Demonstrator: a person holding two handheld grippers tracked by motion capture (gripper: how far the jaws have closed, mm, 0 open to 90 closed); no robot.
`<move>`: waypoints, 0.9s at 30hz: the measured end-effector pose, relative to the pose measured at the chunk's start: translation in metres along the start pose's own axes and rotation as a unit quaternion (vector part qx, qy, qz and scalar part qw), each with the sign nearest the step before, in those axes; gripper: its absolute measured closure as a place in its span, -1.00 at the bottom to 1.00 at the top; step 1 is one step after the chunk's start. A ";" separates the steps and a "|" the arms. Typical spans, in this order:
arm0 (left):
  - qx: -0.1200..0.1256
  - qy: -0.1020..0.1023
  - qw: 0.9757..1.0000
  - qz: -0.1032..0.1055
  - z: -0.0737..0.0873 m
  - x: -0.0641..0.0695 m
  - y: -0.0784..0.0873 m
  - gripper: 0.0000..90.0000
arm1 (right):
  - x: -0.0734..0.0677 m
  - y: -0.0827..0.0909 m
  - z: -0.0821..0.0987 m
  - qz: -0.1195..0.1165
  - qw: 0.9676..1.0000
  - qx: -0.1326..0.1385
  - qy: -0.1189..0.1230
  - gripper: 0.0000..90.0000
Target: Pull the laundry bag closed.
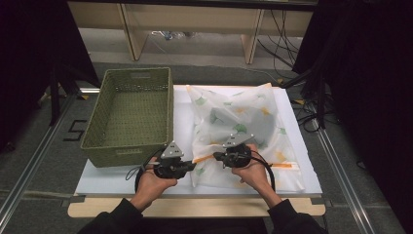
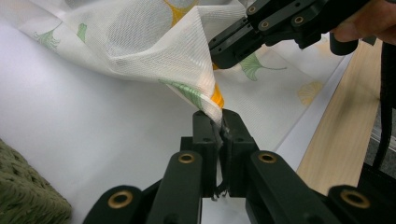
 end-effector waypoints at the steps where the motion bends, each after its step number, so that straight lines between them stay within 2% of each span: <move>1: 0.002 0.002 1.000 0.004 0.000 0.000 0.000 0.91 | 0.001 0.000 0.000 0.003 1.000 -0.001 -0.002 1.00; 3: -0.002 0.000 1.000 0.006 0.000 0.000 0.000 0.91 | 0.001 0.000 0.002 0.005 1.000 -0.003 -0.007 1.00; 4: 0.001 0.010 1.000 0.004 0.000 0.001 0.001 0.91 | 0.001 0.000 0.002 0.005 1.000 -0.004 -0.013 1.00; 5: -0.002 0.001 1.000 0.003 -0.001 -0.001 0.001 0.91 | 0.002 0.001 0.003 0.001 1.000 -0.002 -0.013 1.00; 6: 0.001 0.001 1.000 0.002 -0.001 -0.001 0.002 0.91 | 0.002 0.002 0.003 0.001 1.000 -0.002 -0.020 1.00; 7: 0.002 0.002 1.000 0.001 -0.001 -0.002 0.002 0.91 | 0.004 0.002 0.003 0.007 1.000 -0.002 -0.014 1.00; 8: 0.005 0.012 1.000 0.001 -0.001 -0.001 0.002 0.91 | 0.004 0.003 0.005 0.004 1.000 -0.005 -0.019 1.00; 10: -0.003 0.005 1.000 0.007 -0.001 -0.002 0.003 0.91 | 0.006 0.004 0.006 0.008 1.000 -0.003 -0.025 1.00; 14: 0.005 0.001 1.000 0.002 -0.001 -0.001 0.004 0.91 | 0.009 0.009 0.010 0.012 0.999 -0.002 -0.032 1.00; 17: 0.000 0.004 1.000 0.009 -0.001 -0.001 0.005 0.91 | 0.013 0.011 0.015 0.011 0.999 -0.001 -0.038 1.00; 18: 0.006 0.007 1.000 0.005 -0.001 0.000 0.005 0.91 | 0.015 0.011 0.016 0.011 0.999 0.002 -0.037 1.00; 22: -0.006 -0.007 1.000 0.007 0.000 -0.002 0.006 0.91 | 0.015 0.013 0.017 0.013 0.999 0.003 -0.036 1.00; 23: -0.003 -0.006 1.000 0.004 0.000 -0.001 0.006 0.91 | 0.013 0.013 0.017 0.013 0.999 0.002 -0.050 1.00; 25: 0.001 0.002 1.000 0.004 0.000 -0.001 0.005 0.91 | 0.015 0.013 0.019 0.018 0.999 -0.004 -0.048 1.00; 26: 0.001 0.001 1.000 0.003 0.000 -0.001 0.006 0.91 | 0.015 0.012 0.020 0.021 0.998 0.002 -0.057 1.00; 27: 0.002 0.003 1.000 0.006 0.000 -0.001 0.006 0.91 | 0.016 0.014 0.022 0.020 0.998 -0.004 -0.057 1.00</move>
Point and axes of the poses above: each handheld gripper's, and its own axes: y roughly backward along the jaws, z roughly out of its underside, x roughly to its right, the point moved 2 cm from there along -y, roughly forward along the jaws, and after that the axes turned 9 degrees about -x, right-handed, at the moved point
